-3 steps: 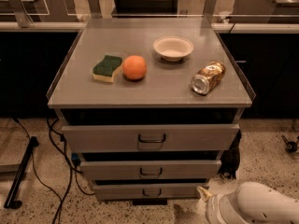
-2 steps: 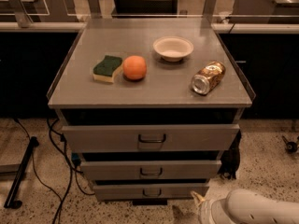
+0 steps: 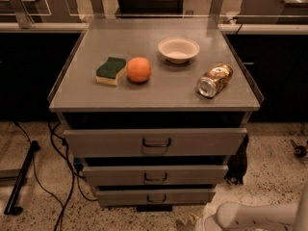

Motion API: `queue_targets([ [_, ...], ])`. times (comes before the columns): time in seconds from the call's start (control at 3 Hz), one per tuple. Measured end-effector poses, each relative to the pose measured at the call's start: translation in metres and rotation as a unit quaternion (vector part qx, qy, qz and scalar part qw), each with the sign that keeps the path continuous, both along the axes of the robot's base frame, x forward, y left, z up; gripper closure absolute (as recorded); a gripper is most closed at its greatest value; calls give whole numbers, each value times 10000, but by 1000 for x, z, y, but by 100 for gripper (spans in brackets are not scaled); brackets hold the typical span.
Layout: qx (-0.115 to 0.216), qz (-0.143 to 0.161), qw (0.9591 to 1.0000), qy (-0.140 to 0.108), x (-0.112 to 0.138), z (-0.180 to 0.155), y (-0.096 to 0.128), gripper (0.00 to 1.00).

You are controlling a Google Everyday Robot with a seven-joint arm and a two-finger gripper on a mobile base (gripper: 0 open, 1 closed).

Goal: Open bottom drawer

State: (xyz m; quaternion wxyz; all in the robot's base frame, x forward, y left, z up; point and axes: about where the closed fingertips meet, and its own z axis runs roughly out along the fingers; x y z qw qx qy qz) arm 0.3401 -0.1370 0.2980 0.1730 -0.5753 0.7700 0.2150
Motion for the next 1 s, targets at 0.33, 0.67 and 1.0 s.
queue_targets([
  [0.33,66,-1,9996,263,-16,-25,7,0],
  [0.67,30,-3,9998,175,-13,-30,6,0],
  [1.0,62,18,9997,-226,-2,-46,7,0],
])
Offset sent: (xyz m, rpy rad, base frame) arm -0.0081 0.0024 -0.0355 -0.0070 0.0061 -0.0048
